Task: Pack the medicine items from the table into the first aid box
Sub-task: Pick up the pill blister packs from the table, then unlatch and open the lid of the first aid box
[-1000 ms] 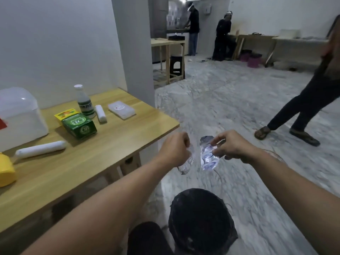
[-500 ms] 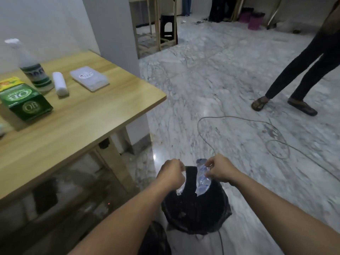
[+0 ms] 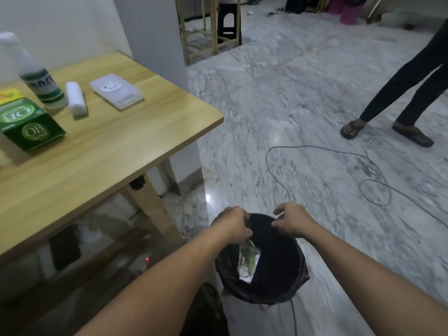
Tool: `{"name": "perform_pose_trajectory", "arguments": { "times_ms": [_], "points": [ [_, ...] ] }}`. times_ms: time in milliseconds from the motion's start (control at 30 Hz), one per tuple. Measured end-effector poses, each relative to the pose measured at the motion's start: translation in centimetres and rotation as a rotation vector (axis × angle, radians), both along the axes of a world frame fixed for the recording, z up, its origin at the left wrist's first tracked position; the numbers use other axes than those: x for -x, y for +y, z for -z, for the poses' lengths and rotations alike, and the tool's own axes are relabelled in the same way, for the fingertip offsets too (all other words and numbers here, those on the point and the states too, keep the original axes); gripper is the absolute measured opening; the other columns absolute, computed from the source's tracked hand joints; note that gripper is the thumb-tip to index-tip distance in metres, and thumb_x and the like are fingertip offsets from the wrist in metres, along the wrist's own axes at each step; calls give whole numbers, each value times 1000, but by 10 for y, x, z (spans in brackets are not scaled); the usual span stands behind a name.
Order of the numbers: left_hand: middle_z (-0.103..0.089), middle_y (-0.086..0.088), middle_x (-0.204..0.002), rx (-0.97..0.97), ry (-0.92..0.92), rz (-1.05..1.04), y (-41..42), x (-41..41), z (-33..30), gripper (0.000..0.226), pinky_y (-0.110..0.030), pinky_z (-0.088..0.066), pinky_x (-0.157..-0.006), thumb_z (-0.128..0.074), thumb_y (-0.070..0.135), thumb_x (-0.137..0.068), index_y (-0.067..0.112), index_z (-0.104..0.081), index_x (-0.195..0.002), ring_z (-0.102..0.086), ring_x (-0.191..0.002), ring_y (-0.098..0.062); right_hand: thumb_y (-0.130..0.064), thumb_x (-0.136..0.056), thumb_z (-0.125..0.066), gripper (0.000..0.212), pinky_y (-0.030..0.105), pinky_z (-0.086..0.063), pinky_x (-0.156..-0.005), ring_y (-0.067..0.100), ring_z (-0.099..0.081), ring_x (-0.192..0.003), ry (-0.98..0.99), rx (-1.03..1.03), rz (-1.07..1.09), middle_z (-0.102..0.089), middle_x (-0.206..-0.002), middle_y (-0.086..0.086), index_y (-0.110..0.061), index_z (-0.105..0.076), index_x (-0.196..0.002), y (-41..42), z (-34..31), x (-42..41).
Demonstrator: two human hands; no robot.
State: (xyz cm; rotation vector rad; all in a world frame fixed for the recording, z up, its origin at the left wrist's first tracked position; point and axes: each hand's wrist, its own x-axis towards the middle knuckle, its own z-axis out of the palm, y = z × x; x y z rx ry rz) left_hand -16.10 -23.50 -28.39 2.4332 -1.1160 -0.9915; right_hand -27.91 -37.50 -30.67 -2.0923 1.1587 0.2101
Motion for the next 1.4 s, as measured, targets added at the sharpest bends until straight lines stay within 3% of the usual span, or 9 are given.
{"name": "perform_pose_trajectory", "arguments": {
  "times_ms": [67, 200, 367, 533, 700, 833, 1000, 1200, 1400],
  "points": [
    [-61, -4, -125, 11, -33, 24, -1, -12, -21, 45, -34, -51, -90, -67, 28, -79, 17, -61, -122, -60, -108, -22, -19, -75, -74, 39, 34, -55, -79, 22, -69, -87, -23, 34, -30, -72, -99, 8, -9, -65, -111, -5, -25, -8],
    [-60, -4, -128, 37, -77, 86, 2, -31, -81, 53, -33, -49, -92, -69, 33, -80, 13, -57, -128, -59, -111, -22, -21, -75, -77, 37, 24, -51, -49, 13, -71, -67, -89, 55, -125, -73, -87, 4, -12, -64, -109, -8, -94, -29],
    [-61, -3, -94, 54, -107, 166, 25, -46, -171, 31, -34, -51, -82, -70, 40, -80, 13, -64, -95, -58, -86, -21, -20, -74, -79, 40, 26, -52, -53, 13, -71, -70, -147, 80, -298, -74, -91, 8, -10, -63, -110, 10, -194, -55],
    [-73, -4, -95, 177, -26, 60, 73, -58, -248, 43, -28, -60, -76, -77, 37, -75, 11, -70, -108, -69, -85, -10, -17, -76, -78, 42, 25, -53, -56, 14, -70, -77, -175, 137, -456, -73, -100, 10, -9, -61, -114, 53, -276, -83],
    [-72, -5, -106, 188, -208, -54, 145, -92, -299, 45, -32, -59, -78, -76, 39, -75, 13, -68, -110, -68, -91, -14, -15, -78, -75, 43, 33, -58, -70, 22, -70, -87, -218, 220, -606, -71, -105, 15, -7, -60, -118, 118, -327, -122],
    [-70, -6, -113, 166, -391, -186, 214, -119, -319, 45, -37, -52, -91, -77, 40, -73, 13, -68, -109, -64, -102, -23, -15, -78, -75, 40, 32, -58, -66, 20, -70, -84, -285, 267, -714, -72, -100, 12, -8, -62, -115, 177, -345, -161],
    [-67, -6, -119, 189, -565, -357, 298, -153, -329, 49, -30, -48, -84, -76, 34, -76, 11, -65, -118, -61, -105, -23, -14, -75, -78, 32, 33, -58, -71, 20, -69, -83, -456, 416, -843, -74, -96, 7, -10, -70, -105, 252, -341, -213],
    [-56, -9, -136, 178, -813, -600, 380, -200, -319, 53, -35, -43, -96, -70, 30, -79, 16, -57, -129, -53, -121, -29, -24, -80, -72, 36, 37, -48, -93, 24, -58, -110, -685, 723, -965, -66, -120, 5, -17, -65, -115, 325, -316, -274],
    [-53, -12, -140, 238, -822, -736, 417, -235, -304, 50, -36, -42, -99, -62, 33, -86, 20, -52, -134, -50, -125, -32, -23, -87, -65, 44, 41, -32, -109, 25, -35, -136, -901, 961, -1109, -47, -145, 5, -22, -55, -129, 351, -283, -324]
  ]
}}
